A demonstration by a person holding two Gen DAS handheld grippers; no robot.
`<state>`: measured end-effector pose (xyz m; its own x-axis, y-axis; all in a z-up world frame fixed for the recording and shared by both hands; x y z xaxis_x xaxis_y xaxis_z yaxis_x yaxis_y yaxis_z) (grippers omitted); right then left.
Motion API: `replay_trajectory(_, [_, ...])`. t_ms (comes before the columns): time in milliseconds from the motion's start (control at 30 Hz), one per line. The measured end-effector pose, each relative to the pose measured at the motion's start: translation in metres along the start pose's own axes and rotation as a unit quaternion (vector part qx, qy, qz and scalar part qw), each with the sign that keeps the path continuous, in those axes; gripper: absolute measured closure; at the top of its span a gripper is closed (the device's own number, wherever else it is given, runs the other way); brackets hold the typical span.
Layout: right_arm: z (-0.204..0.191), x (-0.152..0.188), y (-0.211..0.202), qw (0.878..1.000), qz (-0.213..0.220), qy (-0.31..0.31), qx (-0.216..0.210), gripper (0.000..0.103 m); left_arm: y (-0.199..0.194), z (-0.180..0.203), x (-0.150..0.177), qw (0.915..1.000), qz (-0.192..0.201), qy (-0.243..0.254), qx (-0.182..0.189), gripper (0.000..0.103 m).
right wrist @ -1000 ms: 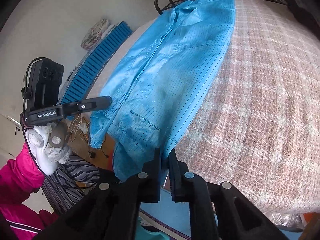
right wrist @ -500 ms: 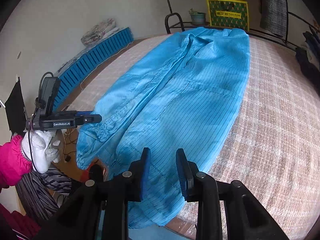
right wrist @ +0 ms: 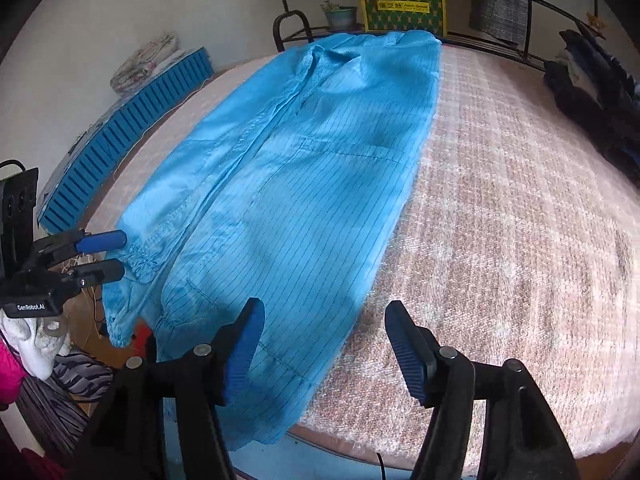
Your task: Fold large clothes
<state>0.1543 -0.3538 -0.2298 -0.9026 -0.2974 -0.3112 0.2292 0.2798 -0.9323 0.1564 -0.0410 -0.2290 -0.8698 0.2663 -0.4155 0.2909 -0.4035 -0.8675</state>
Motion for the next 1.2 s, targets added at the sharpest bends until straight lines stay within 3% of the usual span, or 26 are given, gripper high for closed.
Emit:
replay_trajectory(100, [0.006, 0.005, 0.009, 0.999, -0.016, 0.017, -0.023, 0.041, 0.012, 0.016, -0.002, 0.9970, -0.009, 0.052, -0.057, 0.047])
replay_trajectory(133, [0.006, 0.005, 0.008, 1.000, -0.007, 0.015, -0.020, 0.043, 0.017, 0.018, -0.002, 0.9956, -0.010, 0.061, -0.070, 0.060])
replay_trajectory(167, [0.005, 0.004, 0.009, 1.000, -0.008, 0.012, -0.017, 0.051, 0.021, 0.018, -0.002, 0.9952, -0.016, 0.063, -0.073, 0.076])
replay_trajectory(200, [0.004, 0.003, 0.009, 1.000, -0.008, 0.009, -0.020, 0.069, 0.025, 0.017, -0.003, 0.9956, -0.022, 0.062, -0.067, 0.079])
replay_trajectory(300, [0.003, 0.000, 0.011, 0.999, -0.015, 0.013, -0.040, 0.097, 0.025, 0.018, -0.001, 0.9966, -0.017, 0.058, -0.057, 0.093])
replay_trajectory(367, [0.005, -0.001, 0.009, 0.999, -0.012, 0.019, -0.032, 0.102, 0.022, 0.023, 0.004, 0.9967, -0.013, 0.059, -0.054, 0.094])
replay_trajectory(500, [0.014, 0.002, 0.004, 0.998, -0.010, 0.039, -0.045, 0.103, 0.024, 0.027, 0.012, 0.9957, -0.014, 0.067, -0.063, 0.090])
replay_trajectory(533, [0.014, 0.003, 0.005, 0.998, -0.013, 0.039, -0.053, 0.102, 0.023, 0.026, 0.011, 0.9961, -0.017, 0.062, -0.060, 0.082])
replay_trajectory(567, [0.013, 0.006, 0.004, 0.997, -0.013, 0.039, -0.068, 0.097, 0.019, 0.025, 0.010, 0.9969, -0.022, 0.056, -0.051, 0.070])
replay_trajectory(633, [0.014, 0.010, 0.001, 0.994, -0.013, 0.048, -0.094, 0.086, 0.001, 0.021, 0.009, 0.9987, -0.015, 0.045, -0.020, 0.056])
replay_trajectory(667, [0.015, 0.014, -0.001, 0.993, -0.011, 0.051, -0.103, 0.072, -0.011, 0.018, 0.009, 0.9992, -0.002, 0.040, -0.005, 0.053])
replay_trajectory(800, [0.019, 0.026, -0.006, 0.983, -0.008, 0.067, -0.168, 0.067, -0.054, -0.022, 0.006, 0.9985, 0.044, -0.022, 0.021, 0.039])
replay_trajectory(900, [0.024, 0.032, -0.002, 0.977, -0.010, 0.078, -0.197, 0.066, -0.052, -0.077, 0.006, 0.9937, 0.029, -0.107, 0.022, 0.039])
replay_trajectory(1033, [0.028, 0.035, 0.006, 0.971, -0.023, 0.090, -0.223, 0.066, -0.017, -0.136, 0.017, 0.9664, -0.032, -0.234, 0.100, 0.039])
replay_trajectory(1067, [0.027, 0.035, 0.007, 0.969, -0.024, 0.089, -0.229, 0.066, -0.012, -0.141, 0.019, 0.9613, -0.037, -0.247, 0.117, 0.040])
replay_trajectory(1133, [0.024, 0.031, 0.009, 0.967, -0.022, 0.085, -0.239, 0.066, -0.012, -0.140, 0.016, 0.9620, -0.031, -0.239, 0.129, 0.040])
replay_trajectory(1200, [0.021, 0.028, 0.012, 0.965, -0.025, 0.082, -0.250, 0.066, -0.007, -0.134, 0.013, 0.9584, -0.046, -0.232, 0.159, 0.059])
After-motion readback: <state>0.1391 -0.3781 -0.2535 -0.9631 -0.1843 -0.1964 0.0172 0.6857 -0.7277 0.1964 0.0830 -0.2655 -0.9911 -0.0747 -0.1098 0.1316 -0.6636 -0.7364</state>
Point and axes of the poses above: each gripper's, at about its wrist camera, not at the fingertips, and y roughly the way its jaws point, z to its right, x to its underside, the point moved 3 cm from there along y, roughly the way its jaws point, and after that the axes turned 10 degrees about -z, right-handed, at the moved point
